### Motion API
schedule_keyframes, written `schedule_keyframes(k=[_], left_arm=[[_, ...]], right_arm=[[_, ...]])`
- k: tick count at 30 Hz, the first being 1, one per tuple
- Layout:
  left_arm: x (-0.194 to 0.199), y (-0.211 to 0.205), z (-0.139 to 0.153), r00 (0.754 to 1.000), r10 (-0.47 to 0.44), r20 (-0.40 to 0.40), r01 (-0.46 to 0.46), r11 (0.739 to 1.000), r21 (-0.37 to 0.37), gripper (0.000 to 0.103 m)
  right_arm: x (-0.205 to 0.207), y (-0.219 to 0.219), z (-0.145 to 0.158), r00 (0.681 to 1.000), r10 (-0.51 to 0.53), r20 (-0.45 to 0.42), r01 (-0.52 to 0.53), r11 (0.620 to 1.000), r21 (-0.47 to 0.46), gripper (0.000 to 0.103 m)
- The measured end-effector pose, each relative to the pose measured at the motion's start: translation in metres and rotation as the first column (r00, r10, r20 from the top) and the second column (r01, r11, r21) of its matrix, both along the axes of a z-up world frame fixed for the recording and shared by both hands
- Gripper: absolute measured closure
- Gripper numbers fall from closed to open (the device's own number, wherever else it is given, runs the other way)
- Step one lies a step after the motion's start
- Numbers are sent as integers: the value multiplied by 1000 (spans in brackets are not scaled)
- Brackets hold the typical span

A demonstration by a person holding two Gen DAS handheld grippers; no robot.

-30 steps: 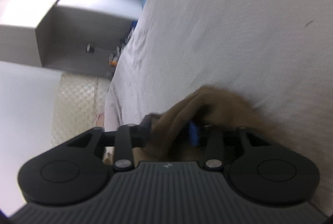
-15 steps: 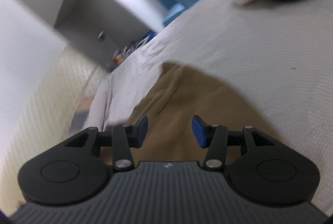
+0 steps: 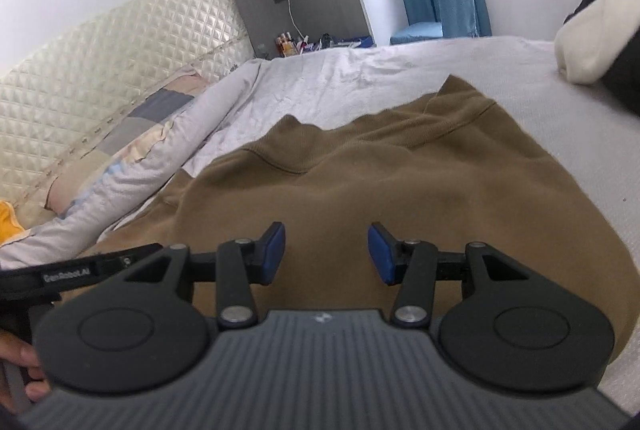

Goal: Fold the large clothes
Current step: 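Move both grippers over the folded hoodie's shoulder edge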

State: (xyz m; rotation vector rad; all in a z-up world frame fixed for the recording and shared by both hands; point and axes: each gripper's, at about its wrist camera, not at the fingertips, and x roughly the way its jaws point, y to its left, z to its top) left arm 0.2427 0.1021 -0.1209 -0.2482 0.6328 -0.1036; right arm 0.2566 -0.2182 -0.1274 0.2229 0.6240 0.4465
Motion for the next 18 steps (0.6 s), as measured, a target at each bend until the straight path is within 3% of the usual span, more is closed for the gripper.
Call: schedule_keyframes(k=[5,11,18], left_arm=[[7,-7,-7,1000,-3,-20,4,999,43,62],[24,-8,-14,998,12,-63,-9,999,42,62],[43,4,-25,996,47,-75,-48,999,-20,61]], right_arm=[[2,3,-7,1000,17,-19,-17,1000,2,54],[14,12,-17,998,49,-40,-51,998,-31,53],[29,21,-26,999,49,-22,-50,998,-44,53]])
